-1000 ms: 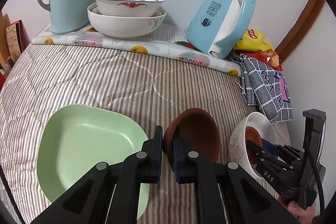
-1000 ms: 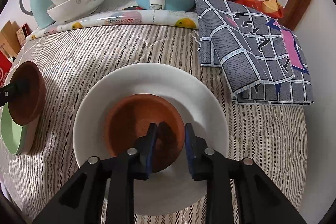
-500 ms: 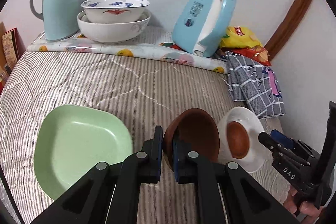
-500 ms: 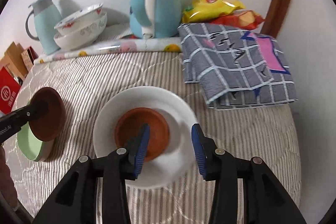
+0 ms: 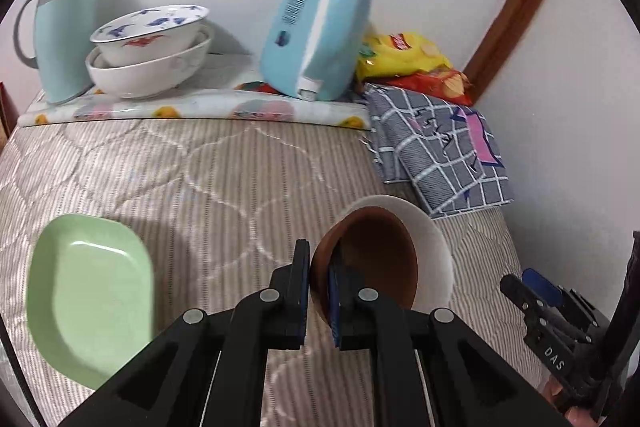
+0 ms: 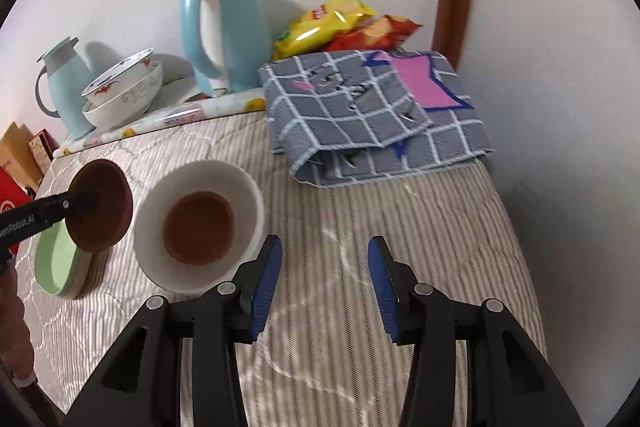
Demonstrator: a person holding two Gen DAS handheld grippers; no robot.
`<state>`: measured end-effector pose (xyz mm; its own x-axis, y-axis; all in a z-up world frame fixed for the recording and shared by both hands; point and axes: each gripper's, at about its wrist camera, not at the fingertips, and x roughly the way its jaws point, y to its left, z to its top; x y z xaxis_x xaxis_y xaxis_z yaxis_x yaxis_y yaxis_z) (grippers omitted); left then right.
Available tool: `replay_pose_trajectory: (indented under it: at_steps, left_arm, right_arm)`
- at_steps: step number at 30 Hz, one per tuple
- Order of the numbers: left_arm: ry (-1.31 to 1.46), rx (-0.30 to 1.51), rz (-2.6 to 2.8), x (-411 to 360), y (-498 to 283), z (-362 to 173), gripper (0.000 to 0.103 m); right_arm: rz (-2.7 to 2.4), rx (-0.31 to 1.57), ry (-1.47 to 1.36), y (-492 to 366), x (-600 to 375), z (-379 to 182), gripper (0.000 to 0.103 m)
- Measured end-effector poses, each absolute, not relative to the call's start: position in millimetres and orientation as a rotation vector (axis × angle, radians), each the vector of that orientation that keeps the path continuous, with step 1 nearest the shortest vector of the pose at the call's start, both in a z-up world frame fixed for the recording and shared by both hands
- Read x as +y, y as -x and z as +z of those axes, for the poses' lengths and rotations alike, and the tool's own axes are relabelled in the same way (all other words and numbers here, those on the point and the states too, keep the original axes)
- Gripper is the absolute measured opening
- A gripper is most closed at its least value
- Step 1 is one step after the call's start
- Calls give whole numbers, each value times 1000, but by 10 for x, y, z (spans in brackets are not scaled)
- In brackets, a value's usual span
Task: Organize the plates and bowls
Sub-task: 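Lower the left-held brown bowl into the white bowl onto the other brown bowl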
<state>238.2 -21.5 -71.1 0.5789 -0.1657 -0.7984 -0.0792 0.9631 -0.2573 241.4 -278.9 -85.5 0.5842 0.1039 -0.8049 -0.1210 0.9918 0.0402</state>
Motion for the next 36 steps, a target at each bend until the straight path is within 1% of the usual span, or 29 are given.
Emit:
replay_pose_trajectory:
  at_steps: [12, 27, 36]
  left_arm:
    - [230, 1028, -40, -582, -2658, -973, 9]
    - [229, 1066, -35, -704, -2791, -1154, 9]
    - [251, 1059, -40, -692, -2805, -1170, 9]
  right_arm:
    - [85, 956, -49, -2349, -3210, -1005, 44]
    - [106, 968, -44, -2390, -3249, -1106, 44]
    - [113, 963, -41, -2396, -3240, -1097, 45]
